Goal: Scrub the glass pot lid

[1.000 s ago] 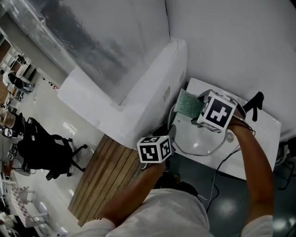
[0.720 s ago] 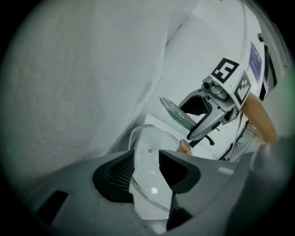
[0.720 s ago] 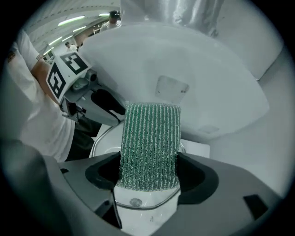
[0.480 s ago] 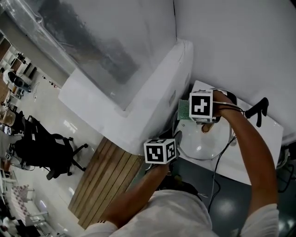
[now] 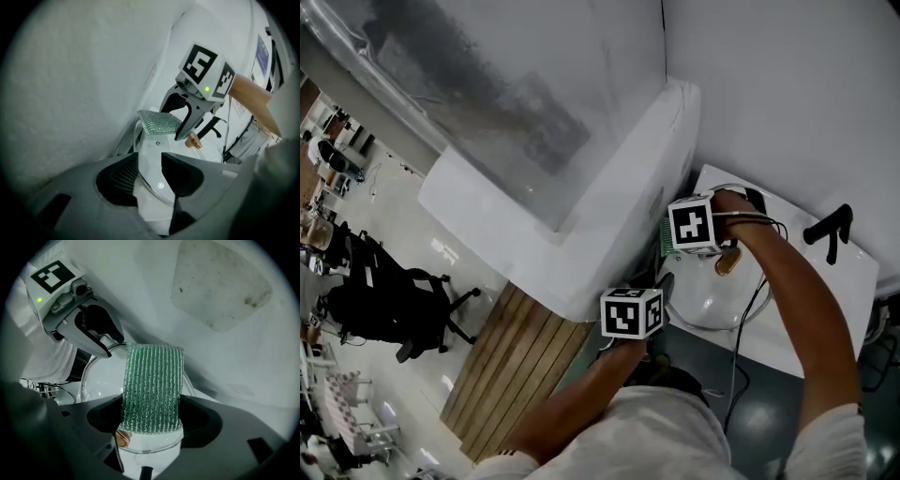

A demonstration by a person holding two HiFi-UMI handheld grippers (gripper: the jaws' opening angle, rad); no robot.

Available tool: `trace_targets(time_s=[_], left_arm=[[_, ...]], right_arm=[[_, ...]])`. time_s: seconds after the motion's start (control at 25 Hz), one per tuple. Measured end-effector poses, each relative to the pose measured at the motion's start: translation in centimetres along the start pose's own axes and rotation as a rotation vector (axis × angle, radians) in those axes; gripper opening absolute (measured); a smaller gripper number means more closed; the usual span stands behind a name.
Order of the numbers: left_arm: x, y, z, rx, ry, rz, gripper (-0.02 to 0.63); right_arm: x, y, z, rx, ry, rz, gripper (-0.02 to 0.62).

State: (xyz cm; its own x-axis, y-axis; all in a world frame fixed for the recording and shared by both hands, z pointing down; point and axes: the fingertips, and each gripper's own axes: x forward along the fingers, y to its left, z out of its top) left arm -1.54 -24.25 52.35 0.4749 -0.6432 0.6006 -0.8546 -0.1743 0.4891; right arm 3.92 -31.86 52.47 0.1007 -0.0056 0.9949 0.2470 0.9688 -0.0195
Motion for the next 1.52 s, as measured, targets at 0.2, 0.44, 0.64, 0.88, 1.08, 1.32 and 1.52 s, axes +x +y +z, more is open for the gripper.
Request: trace_targets(time_s=[0.2, 0.44, 0.64, 0.88, 1.08, 1.32, 1.52], left_arm=[[0.0, 0.3, -0.1, 0.023, -0.001, 0.019, 0.121], [0.0, 0.6, -0.2, 0.037, 0.0, 0.03, 0.097], [0.0, 0.7, -0.3, 0.04, 0.002, 0.041, 0.085], [0.0, 1.1, -0.2, 0.046, 0.002, 0.066, 0.064], [-0.1, 1.1, -0.3, 0.05, 0.0, 0.078, 0.054], [-0.1, 1.4, -0.2, 0.084, -0.01, 0.102, 0.038], [0.0, 1.5, -0.1, 0.109, -0.017, 0.109, 0.035]], right_arm=[[0.5, -0.1, -0.2, 0.026, -0.015, 0.027, 0.348], [0.5, -0.9, -2.1, 0.185, -0.1, 0.075, 0.348], [-0.3, -2.6, -4.8, 0.429, -0.245, 0.089, 0.348], [0.0, -3.9, -8.9, 0.716, -0.321, 0.086, 0.348], [0.6, -3.6, -10.8, 0.849, -0.368, 0.074, 0.348], [-2.9, -3.2, -9.1, 0.758, -0.438, -0.036, 0.348], [-6.0, -0.5, -5.3, 0.55, -0.382, -0.095, 0.348]])
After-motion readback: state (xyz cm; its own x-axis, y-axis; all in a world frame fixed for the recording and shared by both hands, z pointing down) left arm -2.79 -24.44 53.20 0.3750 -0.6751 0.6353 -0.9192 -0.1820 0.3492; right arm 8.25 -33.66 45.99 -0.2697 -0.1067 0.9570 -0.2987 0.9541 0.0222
